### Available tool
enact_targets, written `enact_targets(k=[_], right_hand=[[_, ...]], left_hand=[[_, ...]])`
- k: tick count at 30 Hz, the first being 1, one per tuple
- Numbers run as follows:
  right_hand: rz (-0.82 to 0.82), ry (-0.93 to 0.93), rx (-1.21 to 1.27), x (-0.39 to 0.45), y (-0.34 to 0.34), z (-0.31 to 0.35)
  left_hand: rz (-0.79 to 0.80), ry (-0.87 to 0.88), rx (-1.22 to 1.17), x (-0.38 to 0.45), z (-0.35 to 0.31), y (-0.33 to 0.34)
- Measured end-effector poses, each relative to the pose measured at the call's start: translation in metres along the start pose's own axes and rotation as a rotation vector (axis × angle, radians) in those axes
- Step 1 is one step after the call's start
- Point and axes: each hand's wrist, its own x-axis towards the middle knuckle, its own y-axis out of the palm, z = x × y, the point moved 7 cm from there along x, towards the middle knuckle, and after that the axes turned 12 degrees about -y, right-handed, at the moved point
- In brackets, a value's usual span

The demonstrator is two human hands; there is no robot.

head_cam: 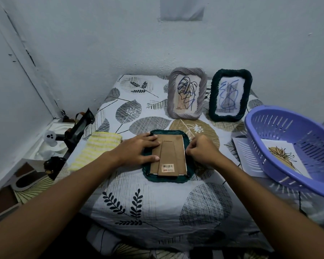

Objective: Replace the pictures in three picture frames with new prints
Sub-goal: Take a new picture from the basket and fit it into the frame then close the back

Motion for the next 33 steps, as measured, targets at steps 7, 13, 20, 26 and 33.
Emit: enact_targets(k=[7,13,20,26,33], right_hand=[[-0.050,0.148,-0.010,0.005,0.007,-0.011],[-0.033,0.145,0.017,0.004,0.007,-0.009],[0.031,0.066,-0.023,0.006,0.002,-0.001],[0.008,0.007,-0.056,0.010,-0.003,0.003],[-0.066,-0.131,-0.004,0.028,-0.023,0.006]], left_hand=[[-0.012,0.016,-0.013,0.001,0.001,0.001],[-0.009,0.012,0.005,0.001,0.002,0.002],[0.008,0.019,0.014,0.000,-0.001,0.002],[0.021,0.031,0.049,0.001,-0.002,0.001],[-0.028,0.150,0.195,0.005,-0.020,-0.011]])
